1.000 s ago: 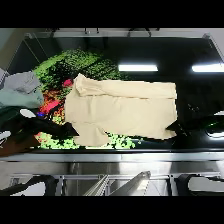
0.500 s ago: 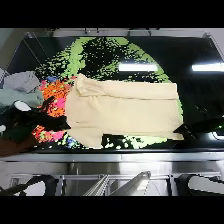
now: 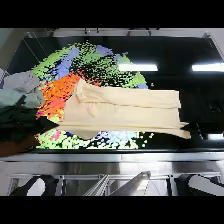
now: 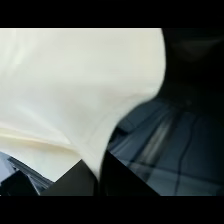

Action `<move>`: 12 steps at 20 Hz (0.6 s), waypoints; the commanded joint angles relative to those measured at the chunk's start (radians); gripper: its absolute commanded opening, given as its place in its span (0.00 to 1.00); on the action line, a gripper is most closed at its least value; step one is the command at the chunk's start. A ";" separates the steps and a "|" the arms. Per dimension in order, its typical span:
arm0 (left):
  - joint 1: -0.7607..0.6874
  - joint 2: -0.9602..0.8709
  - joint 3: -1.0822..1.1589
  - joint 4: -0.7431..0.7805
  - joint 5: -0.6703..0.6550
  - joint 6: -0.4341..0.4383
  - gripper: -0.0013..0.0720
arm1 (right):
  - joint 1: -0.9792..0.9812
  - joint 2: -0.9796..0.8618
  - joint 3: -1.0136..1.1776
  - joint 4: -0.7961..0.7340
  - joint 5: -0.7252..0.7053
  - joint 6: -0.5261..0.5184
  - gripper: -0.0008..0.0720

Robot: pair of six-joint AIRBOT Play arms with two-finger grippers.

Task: Fold the shirts.

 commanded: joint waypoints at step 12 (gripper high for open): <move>-0.411 -0.946 1.084 -0.101 0.074 -0.043 0.05 | 0.281 -0.286 0.296 0.331 -0.462 -0.125 0.03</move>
